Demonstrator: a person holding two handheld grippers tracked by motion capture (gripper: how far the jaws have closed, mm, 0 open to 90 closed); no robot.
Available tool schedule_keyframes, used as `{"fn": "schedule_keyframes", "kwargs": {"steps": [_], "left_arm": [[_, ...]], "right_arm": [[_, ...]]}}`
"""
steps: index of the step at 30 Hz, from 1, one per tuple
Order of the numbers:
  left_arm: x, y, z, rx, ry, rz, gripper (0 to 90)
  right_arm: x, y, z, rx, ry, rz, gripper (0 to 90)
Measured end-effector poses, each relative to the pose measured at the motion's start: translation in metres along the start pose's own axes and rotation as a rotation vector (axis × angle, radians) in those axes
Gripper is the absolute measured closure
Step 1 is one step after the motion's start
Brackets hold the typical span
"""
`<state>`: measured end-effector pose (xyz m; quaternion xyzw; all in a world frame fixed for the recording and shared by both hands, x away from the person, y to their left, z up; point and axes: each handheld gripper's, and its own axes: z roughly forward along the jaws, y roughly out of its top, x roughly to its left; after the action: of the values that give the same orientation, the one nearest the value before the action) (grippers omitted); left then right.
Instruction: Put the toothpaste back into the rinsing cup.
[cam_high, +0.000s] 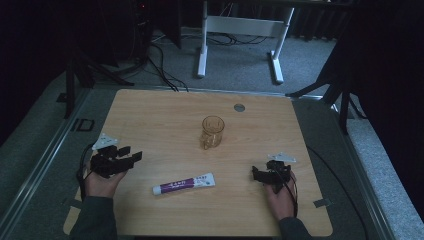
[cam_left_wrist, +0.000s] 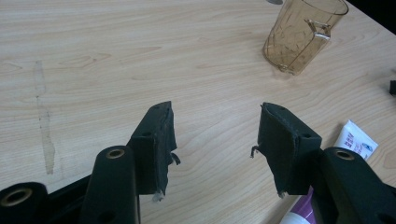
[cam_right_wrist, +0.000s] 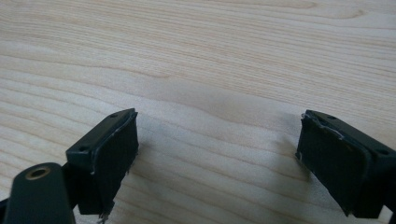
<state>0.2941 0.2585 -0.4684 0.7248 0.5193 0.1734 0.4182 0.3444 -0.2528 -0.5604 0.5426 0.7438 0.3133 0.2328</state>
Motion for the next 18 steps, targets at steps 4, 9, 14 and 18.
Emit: {"fn": "schedule_keyframes", "kwargs": {"steps": [4, 9, 14, 18], "left_arm": [[-0.003, 0.004, -0.002, -0.005, -0.006, 0.023, 45.4], [-0.007, 0.007, -0.001, 0.016, -0.014, 0.048, 45.5], [-0.014, 0.01, -0.001, 0.047, -0.002, 0.097, 49.0], [-0.019, 0.015, 0.0, 0.06, 0.002, 0.125, 49.0]], "right_arm": [[0.0, 0.0, 0.0, 0.0, 0.001, 0.001, 12.4], [0.0, 0.0, 0.0, 0.0, 0.001, 0.004, 12.4], [0.0, 0.0, 0.0, 0.0, 0.001, 0.005, 12.4], [0.0, 0.0, 0.0, 0.0, 0.0, 0.002, 12.4]]}}
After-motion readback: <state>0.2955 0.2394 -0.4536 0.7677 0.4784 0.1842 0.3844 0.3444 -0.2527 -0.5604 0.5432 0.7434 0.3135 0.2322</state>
